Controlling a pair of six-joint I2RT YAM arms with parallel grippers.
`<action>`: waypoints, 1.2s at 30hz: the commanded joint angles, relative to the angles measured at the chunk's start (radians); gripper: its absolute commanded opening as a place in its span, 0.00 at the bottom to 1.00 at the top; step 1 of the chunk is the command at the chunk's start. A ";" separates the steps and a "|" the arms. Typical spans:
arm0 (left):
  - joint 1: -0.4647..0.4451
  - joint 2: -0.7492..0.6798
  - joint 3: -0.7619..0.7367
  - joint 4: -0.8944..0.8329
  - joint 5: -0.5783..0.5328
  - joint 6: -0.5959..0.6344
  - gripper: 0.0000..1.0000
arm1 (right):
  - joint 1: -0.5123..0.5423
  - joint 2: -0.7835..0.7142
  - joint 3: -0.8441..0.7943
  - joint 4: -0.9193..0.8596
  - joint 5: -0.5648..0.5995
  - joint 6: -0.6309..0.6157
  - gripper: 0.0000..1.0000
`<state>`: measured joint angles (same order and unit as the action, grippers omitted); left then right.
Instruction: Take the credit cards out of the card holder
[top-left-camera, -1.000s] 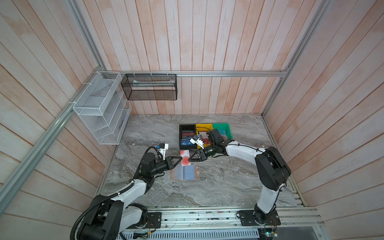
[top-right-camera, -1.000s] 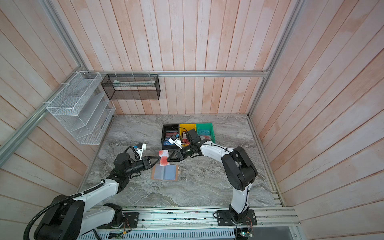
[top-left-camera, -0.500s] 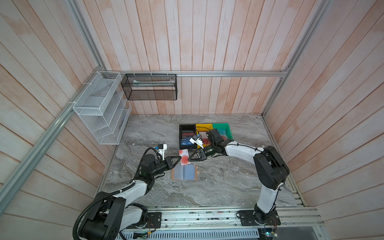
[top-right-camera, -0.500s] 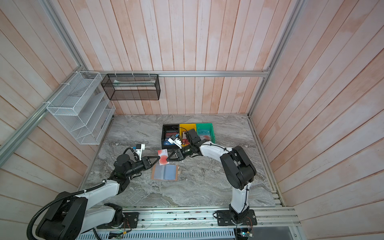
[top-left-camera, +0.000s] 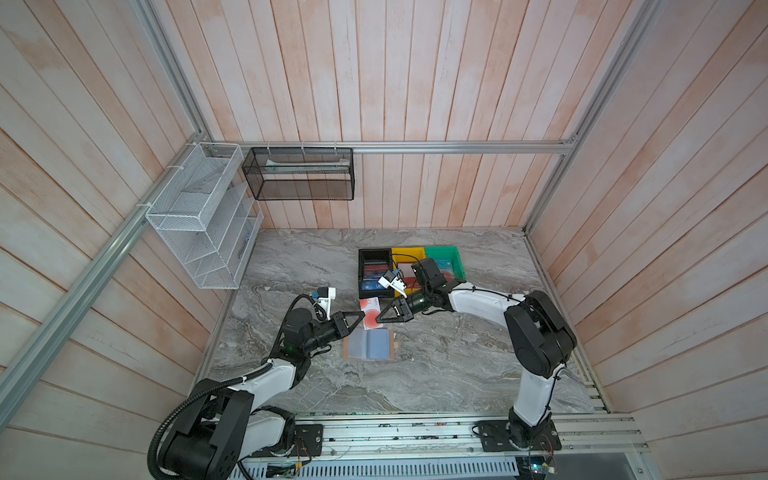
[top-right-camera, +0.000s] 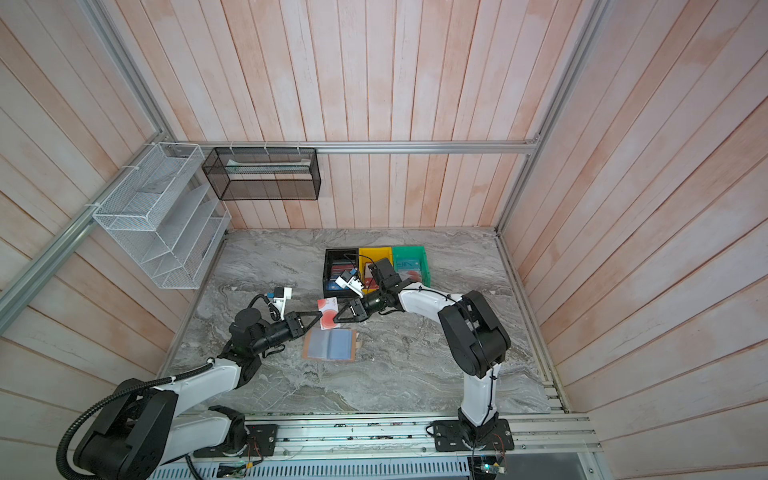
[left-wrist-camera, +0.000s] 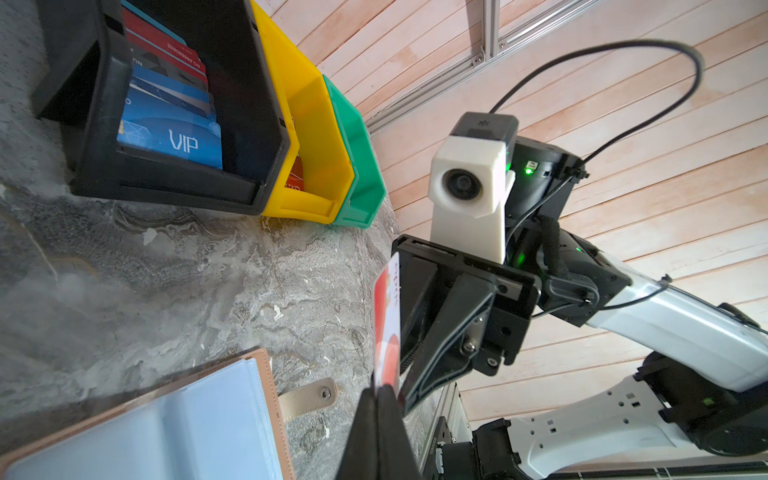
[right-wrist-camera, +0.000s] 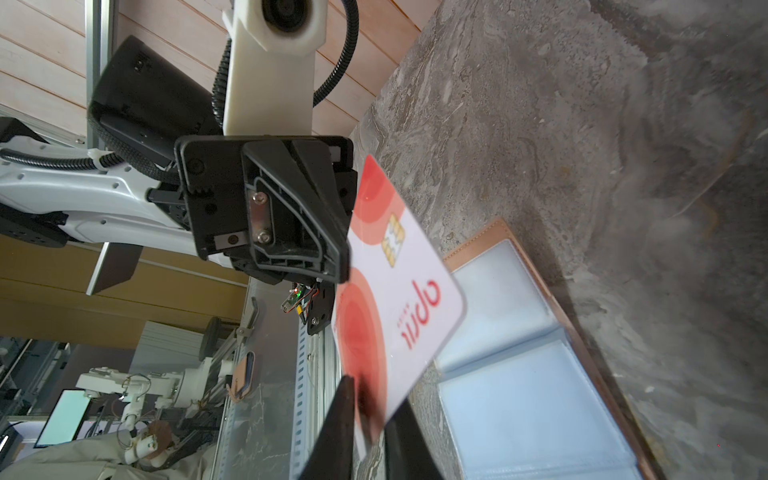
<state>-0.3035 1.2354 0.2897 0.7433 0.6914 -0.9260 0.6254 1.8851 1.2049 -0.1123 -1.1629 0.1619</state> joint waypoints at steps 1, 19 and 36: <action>-0.008 0.013 0.021 -0.015 -0.004 0.009 0.00 | 0.009 -0.011 -0.004 -0.003 -0.053 -0.026 0.07; -0.006 -0.215 0.059 -0.375 -0.128 0.112 0.40 | -0.168 -0.180 0.067 -0.374 0.272 -0.202 0.00; -0.006 -0.047 0.106 -0.327 -0.079 0.099 0.40 | -0.284 -0.306 0.206 -0.589 1.165 -0.539 0.00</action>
<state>-0.3084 1.1751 0.3676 0.3893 0.5941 -0.8383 0.3393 1.5799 1.4128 -0.6701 -0.1535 -0.2497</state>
